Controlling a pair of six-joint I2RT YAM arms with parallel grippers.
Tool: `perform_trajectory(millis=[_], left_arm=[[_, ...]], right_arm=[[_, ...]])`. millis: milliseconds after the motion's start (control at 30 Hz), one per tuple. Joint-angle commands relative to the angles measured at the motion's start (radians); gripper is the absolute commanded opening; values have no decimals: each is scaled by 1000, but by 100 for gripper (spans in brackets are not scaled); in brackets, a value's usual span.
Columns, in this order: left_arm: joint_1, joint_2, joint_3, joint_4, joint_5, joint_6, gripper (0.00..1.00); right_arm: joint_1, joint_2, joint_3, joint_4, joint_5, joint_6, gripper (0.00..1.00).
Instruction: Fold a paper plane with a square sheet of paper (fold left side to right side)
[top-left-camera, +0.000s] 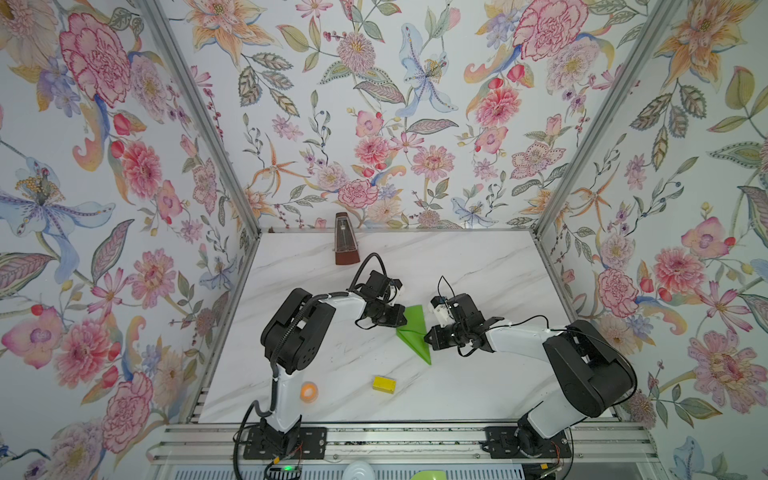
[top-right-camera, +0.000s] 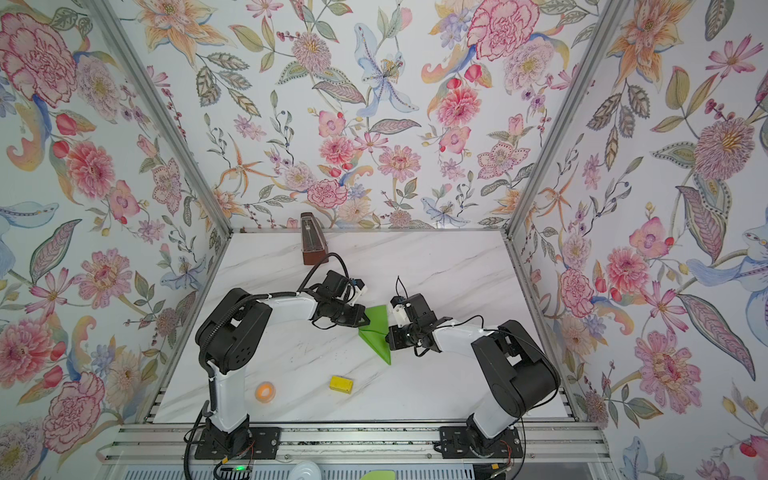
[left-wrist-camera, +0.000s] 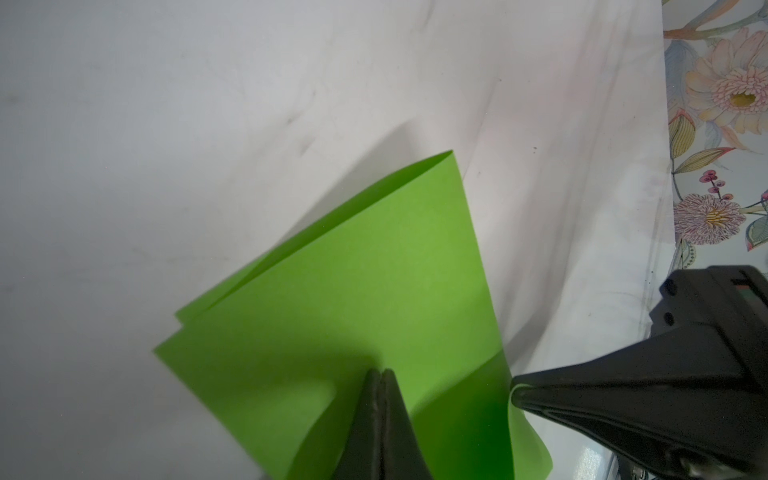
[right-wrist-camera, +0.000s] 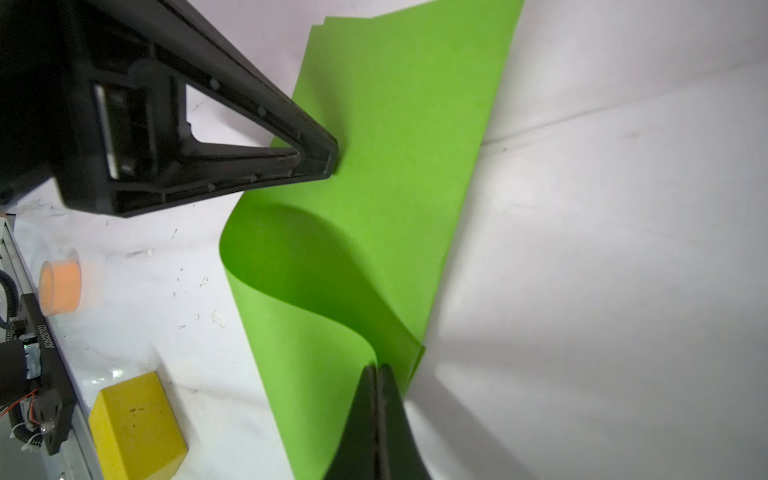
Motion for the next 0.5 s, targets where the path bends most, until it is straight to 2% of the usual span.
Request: perform_trajectory(millis=[0,467], left_arm=[[-7,38,-3,-90,-26,24,0],[-6,41,18,-98,-37,34,2]], right_arm=[[-5,0,15,-23,13,-21,0],[-5,32,-13,-49,24,15,0]])
